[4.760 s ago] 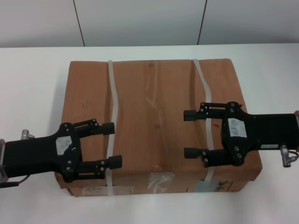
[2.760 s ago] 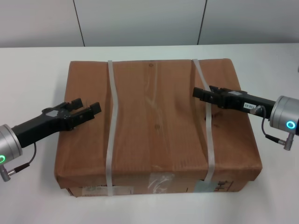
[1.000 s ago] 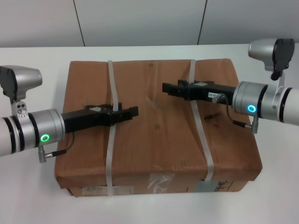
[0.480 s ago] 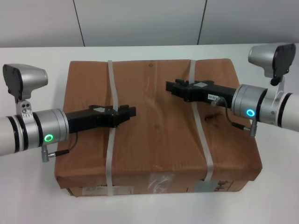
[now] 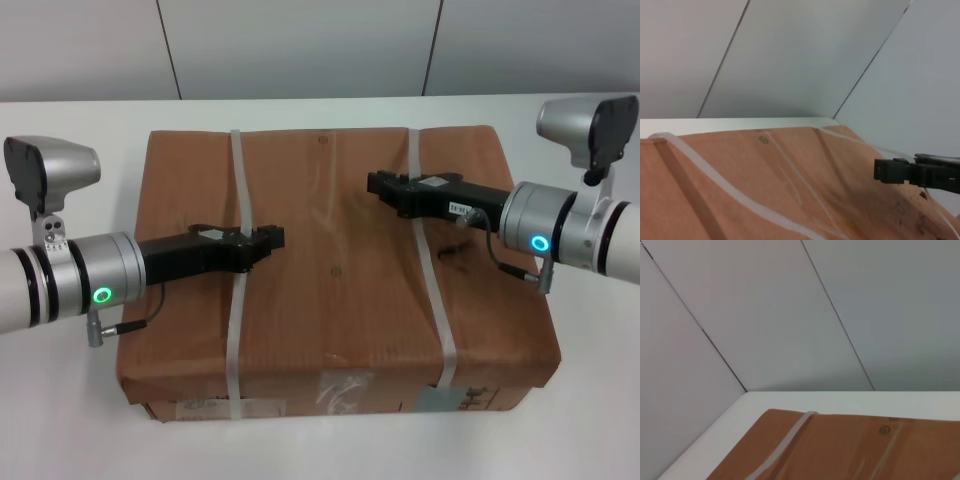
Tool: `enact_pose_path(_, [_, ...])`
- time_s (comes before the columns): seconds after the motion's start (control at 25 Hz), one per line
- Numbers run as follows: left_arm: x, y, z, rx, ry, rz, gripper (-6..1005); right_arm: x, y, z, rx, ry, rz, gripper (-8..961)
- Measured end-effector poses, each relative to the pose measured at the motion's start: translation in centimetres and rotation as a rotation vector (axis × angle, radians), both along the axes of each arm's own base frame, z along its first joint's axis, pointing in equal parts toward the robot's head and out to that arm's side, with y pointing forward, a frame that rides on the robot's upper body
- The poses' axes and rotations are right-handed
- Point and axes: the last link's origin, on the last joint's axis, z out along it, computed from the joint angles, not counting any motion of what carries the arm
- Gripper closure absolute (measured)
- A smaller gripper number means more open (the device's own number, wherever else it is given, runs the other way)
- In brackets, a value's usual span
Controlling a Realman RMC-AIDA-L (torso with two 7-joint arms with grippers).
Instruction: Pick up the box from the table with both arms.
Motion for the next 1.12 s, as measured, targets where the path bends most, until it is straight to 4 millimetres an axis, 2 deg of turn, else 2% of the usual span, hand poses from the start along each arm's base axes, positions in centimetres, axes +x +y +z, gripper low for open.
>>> enact_pose_path(0.28, [0.0, 0.0, 0.1, 0.003, -0.005, 0.000, 909, 0.2, -0.2, 0.1, 0.003, 0.012, -0.006, 822])
enact_pose_path(0.4, [0.2, -0.1, 0.2, -0.002, -0.017, -0.008, 907, 0.2, -0.6, 0.2, 0.002, 0.050, -0.004, 924])
enact_pose_path(0.84, [1.5, -0.4, 1.3, -0.021, -0.084, -0.085, 908, 0.5, -1.4, 1.0, 0.023, 0.118, -0.006, 918])
enact_pose_path(1.12, [2.3, -0.6, 2.1, -0.023, -0.118, -0.142, 908, 1.1, -2.1, 2.3, 0.073, 0.193, -0.006, 919])
